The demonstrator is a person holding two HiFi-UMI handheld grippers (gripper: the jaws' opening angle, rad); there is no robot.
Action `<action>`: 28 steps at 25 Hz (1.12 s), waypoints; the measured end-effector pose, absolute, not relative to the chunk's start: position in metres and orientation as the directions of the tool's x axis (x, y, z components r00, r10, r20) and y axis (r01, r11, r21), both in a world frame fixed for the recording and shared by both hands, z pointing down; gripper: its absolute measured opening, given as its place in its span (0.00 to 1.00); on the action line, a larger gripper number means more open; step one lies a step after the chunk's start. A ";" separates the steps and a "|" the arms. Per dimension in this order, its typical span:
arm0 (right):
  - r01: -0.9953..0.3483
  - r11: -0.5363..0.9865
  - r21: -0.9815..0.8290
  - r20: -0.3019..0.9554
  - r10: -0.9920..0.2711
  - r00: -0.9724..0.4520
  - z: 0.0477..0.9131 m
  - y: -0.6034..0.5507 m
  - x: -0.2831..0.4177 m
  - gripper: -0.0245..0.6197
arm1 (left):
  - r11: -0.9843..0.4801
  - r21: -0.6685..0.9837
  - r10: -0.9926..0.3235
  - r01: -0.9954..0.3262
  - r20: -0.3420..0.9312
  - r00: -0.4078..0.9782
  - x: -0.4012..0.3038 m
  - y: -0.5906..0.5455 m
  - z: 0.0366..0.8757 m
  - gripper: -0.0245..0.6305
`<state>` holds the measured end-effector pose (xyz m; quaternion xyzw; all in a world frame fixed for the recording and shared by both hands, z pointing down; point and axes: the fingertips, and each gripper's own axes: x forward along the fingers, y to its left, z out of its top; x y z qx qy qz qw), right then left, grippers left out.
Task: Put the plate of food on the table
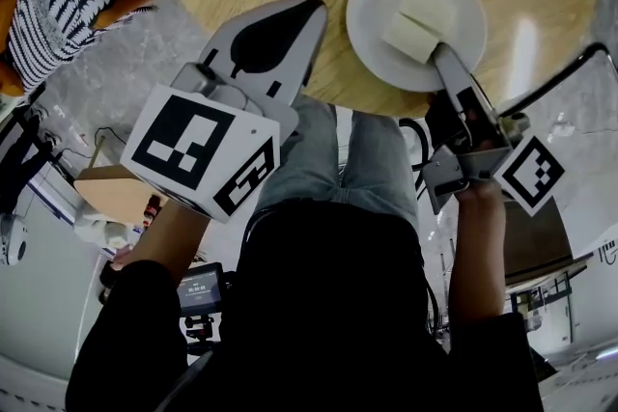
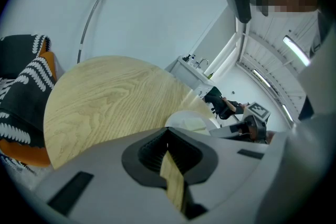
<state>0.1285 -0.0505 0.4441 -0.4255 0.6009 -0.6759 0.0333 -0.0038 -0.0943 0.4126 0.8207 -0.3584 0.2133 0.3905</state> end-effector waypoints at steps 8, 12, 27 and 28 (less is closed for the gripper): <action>-0.540 -0.310 -0.783 0.615 -0.514 -0.598 0.448 -0.046 0.134 0.10 | -0.442 0.482 -0.420 -0.757 0.634 0.649 -0.005 -0.101 0.404 0.05; -0.518 -0.333 -0.787 0.612 -0.521 -0.595 0.450 -0.045 0.134 0.10 | -0.439 0.477 -0.426 -0.761 0.636 0.644 -0.008 -0.103 0.404 0.05; -0.597 -0.295 -0.746 0.650 -0.520 -0.554 0.450 -0.044 0.143 0.21 | -0.449 0.480 -0.421 -0.754 0.631 0.652 -0.009 -0.100 0.407 0.05; -0.611 -0.284 -0.739 0.655 -0.517 -0.551 0.451 -0.042 0.144 0.22 | -0.449 0.480 -0.420 -0.754 0.632 0.652 -0.008 -0.100 0.408 0.05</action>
